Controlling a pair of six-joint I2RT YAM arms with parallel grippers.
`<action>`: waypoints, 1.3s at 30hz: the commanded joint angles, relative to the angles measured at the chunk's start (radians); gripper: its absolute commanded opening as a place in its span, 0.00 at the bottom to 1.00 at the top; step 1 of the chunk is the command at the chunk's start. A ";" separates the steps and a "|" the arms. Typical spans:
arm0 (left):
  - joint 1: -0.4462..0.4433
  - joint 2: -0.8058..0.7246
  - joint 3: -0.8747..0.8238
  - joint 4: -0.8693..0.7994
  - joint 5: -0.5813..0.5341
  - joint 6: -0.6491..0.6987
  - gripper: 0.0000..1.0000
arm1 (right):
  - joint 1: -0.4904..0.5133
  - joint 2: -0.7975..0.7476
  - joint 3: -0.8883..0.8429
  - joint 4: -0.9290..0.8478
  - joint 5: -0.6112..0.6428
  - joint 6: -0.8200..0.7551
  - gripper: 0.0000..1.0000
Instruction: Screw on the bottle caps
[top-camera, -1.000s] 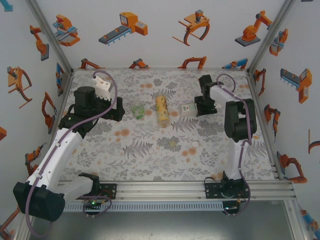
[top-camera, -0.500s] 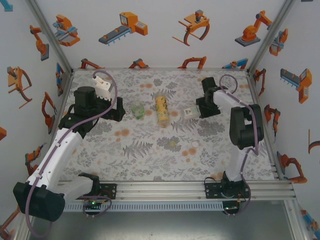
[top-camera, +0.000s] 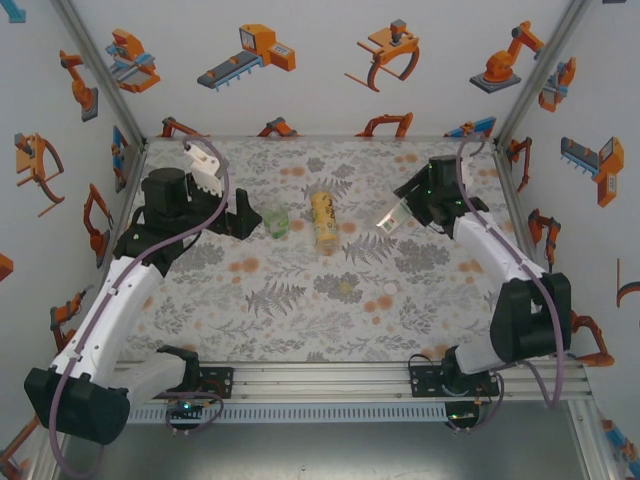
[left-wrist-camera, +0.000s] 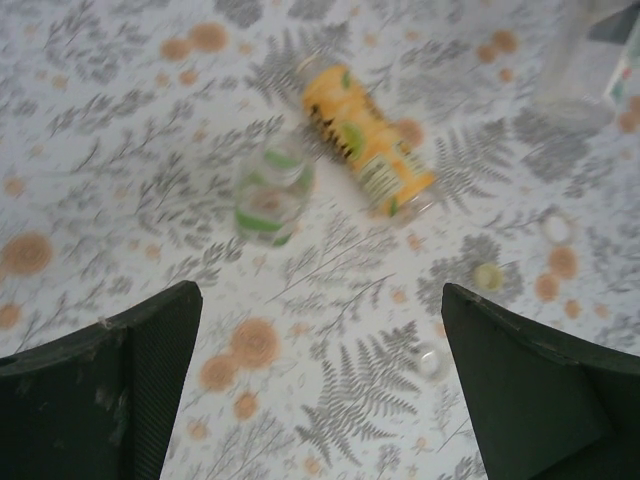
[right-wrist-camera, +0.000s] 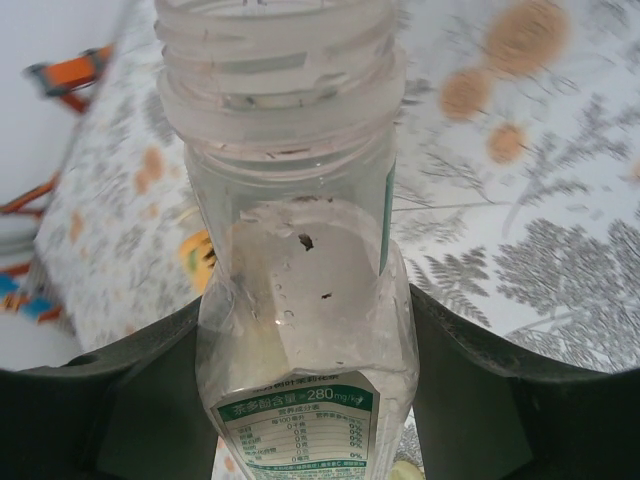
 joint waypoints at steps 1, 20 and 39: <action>-0.009 -0.031 0.029 0.154 0.176 -0.106 0.97 | -0.003 -0.069 -0.008 0.131 -0.138 -0.185 0.05; -0.194 -0.011 0.001 0.675 0.516 -0.340 1.00 | 0.033 -0.214 -0.181 1.198 -0.816 -0.167 0.00; -0.343 0.060 0.022 0.708 0.505 -0.229 0.98 | 0.261 -0.125 -0.026 1.586 -1.072 0.016 0.00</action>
